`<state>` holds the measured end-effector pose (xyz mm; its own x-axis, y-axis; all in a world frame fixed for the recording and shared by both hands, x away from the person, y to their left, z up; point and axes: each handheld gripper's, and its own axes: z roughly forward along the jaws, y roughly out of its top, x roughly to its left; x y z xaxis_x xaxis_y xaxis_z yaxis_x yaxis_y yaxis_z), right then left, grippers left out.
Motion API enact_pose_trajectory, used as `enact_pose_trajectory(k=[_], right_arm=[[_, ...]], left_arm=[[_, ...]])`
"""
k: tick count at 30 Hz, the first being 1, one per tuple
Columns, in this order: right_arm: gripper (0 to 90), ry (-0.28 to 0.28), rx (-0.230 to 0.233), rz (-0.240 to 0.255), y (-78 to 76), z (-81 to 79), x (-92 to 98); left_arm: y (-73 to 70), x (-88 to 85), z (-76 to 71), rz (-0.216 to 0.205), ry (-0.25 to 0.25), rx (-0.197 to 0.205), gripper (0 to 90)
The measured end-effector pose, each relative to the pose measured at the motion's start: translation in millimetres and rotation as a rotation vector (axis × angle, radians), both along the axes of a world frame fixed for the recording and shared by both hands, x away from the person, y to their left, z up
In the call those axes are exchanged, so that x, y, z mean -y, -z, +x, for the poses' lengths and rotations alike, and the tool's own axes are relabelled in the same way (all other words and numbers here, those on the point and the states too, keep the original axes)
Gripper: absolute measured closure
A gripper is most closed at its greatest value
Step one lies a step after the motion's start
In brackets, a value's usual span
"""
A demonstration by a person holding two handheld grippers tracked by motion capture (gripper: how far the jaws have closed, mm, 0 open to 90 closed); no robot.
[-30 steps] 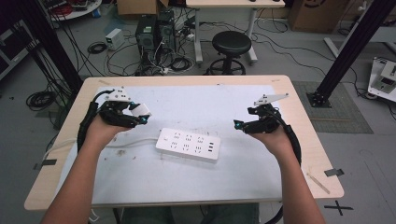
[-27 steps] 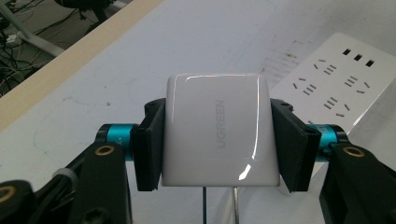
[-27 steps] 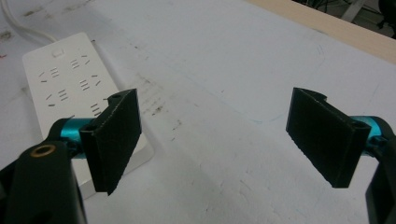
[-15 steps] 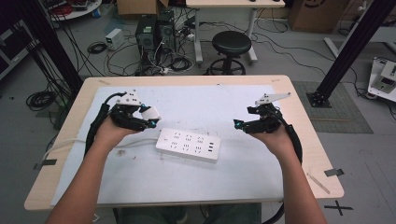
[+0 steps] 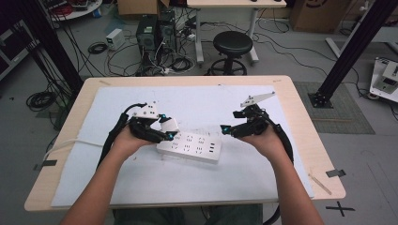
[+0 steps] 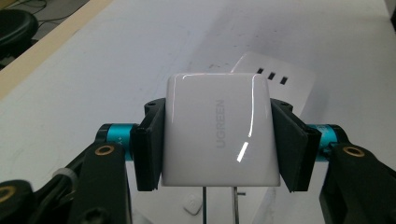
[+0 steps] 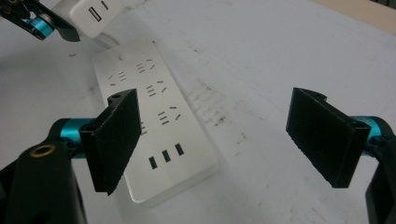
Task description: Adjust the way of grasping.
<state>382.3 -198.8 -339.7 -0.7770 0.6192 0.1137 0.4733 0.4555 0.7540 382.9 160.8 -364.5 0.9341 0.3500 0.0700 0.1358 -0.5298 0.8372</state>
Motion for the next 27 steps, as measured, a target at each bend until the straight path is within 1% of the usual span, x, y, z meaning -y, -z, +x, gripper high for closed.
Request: enact_pose_trajectory(k=[2,3,4,5,6,7,8,9,10,12,14,15,16,17,19,20,21,22,23,25,26,27], right_arm=[[18.4,-0.008,-0.004,0.001,0.4,0.2,-1.8],[18.4,-0.013,-0.015,0.007,0.9,0.0,-3.8],[18.4,-0.023,-0.023,0.009,1.9,-0.1,-8.0],[18.4,-0.023,-0.023,0.009,1.9,-0.1,-8.0],[18.4,-0.034,-0.024,0.004,2.6,-0.6,-11.3],[18.3,-0.052,-0.041,0.009,4.5,-2.6,-18.6],[18.3,-0.061,-0.046,0.009,5.3,-3.5,-21.4],[18.4,-0.071,-0.053,0.009,6.2,-4.7,-24.1],[18.4,-0.071,-0.053,0.009,6.2,-4.7,-24.1],[18.4,-0.088,-0.060,0.009,8.9,-5.9,-29.1],[18.4,-0.094,-0.069,0.009,10.4,-6.4,-31.3],[18.4,-0.094,-0.069,0.009,10.4,-6.4,-31.3],[18.4,-0.094,-0.069,0.009,10.4,-6.4,-31.3],[18.4,-0.115,-0.125,0.042,19.6,-5.9,-39.0],[18.4,-0.129,-0.152,0.077,21.4,-5.4,-41.3],[18.4,-0.140,-0.169,0.098,22.3,-5.1,-42.7],[18.4,-0.145,-0.186,0.112,22.6,-5.1,-44.4],[18.4,-0.145,-0.186,0.112,22.6,-5.1,-44.4],[18.4,-0.153,-0.193,0.123,23.0,-5.3,-46.1],[18.4,-0.159,-0.201,0.129,23.9,-5.0,-48.3],[18.4,-0.174,-0.241,0.157,26.1,-4.9,-53.0],[18.4,-0.174,-0.241,0.157,26.1,-4.9,-53.0]], left_arm=[[0.5,1.0,-1.0,-0.004,0.006,-0.003,42.5],[1.2,2.6,-2.4,-0.005,0.015,0.000,42.5],[1.7,3.5,-3.7,0.001,0.024,0.005,42.5],[1.7,3.5,-3.7,0.001,0.024,0.005,42.5],[1.7,3.5,-3.7,0.001,0.024,0.005,42.5],[5.5,7.6,-7.6,-0.009,0.043,0.007,42.5],[7.2,9.1,-8.8,-0.012,0.050,0.004,42.5],[8.7,10.4,-9.8,-0.001,0.058,0.008,42.5],[8.7,10.4,-9.8,-0.001,0.058,0.008,42.5],[13.2,14.2,-12.6,0.001,0.070,0.003,42.5],[13.2,14.2,-12.6,0.001,0.070,0.003,42.5],[19.7,19.7,-16.1,0.020,0.086,0.018,42.5],[19.7,19.7,-16.1,0.020,0.086,0.018,42.5],[21.6,23.2,-18.2,0.016,0.093,0.031,42.5],[21.2,26.3,-20.1,0.025,0.102,0.056,42.5],[21.0,27.7,-20.7,0.023,0.109,0.067,42.5],[20.7,29.1,-21.6,0.017,0.114,0.069,42.5],[20.7,29.1,-21.6,0.017,0.114,0.069,42.5],[20.0,31.0,-22.9,0.018,0.118,0.087,42.5],[19.5,32.1,-23.6,0.015,0.122,0.094,42.5],[17.8,36.1,-26.8,0.004,0.152,0.132,42.5],[17.8,36.1,-26.8,0.004,0.152,0.132,42.5]])
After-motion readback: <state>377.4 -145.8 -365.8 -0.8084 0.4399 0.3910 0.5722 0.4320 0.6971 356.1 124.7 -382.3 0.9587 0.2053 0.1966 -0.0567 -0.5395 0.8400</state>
